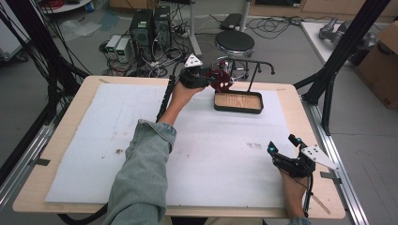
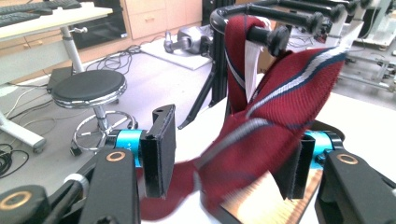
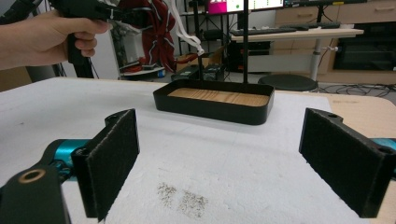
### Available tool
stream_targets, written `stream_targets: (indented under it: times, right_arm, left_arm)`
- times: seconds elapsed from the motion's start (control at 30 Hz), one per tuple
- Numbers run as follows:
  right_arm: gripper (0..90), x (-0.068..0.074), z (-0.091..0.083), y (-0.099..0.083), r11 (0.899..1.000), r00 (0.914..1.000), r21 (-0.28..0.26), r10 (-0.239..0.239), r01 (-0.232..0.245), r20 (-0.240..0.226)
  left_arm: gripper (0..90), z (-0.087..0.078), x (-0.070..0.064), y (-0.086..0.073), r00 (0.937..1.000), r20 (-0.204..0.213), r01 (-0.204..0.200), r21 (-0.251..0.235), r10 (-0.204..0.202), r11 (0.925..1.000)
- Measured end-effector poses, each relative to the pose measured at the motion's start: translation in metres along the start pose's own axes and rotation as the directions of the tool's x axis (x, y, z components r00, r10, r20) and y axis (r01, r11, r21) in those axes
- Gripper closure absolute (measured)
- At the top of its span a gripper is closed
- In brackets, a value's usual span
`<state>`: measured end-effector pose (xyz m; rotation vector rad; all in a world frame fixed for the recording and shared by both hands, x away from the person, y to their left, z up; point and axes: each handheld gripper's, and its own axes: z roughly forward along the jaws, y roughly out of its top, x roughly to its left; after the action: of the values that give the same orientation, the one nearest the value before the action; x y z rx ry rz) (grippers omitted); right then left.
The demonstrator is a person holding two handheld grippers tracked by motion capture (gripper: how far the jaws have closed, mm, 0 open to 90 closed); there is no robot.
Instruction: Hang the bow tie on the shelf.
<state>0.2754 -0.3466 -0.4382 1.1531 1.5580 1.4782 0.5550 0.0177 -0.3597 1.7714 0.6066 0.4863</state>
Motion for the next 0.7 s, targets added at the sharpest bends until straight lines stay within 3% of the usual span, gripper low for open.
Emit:
stream_targets:
  times: [0.53, 0.7]
  right_arm:
    - [11.2, 0.0, 0.001, 0.0, 1.0, 1.0, -0.003, -0.007, 0.007, 0.003]
    - [11.2, 0.0, 0.001, 0.0, 1.0, 1.0, -0.002, -0.005, 0.005, 0.004]
  left_arm:
    - [42.2, -0.041, 0.004, 0.003, 0.9999, 0.009, -0.009, -0.025, 0.009, 0.9996]
    - [41.8, -0.057, 0.004, 0.007, 0.9999, 0.009, -0.012, -0.053, 0.012, 0.9985]
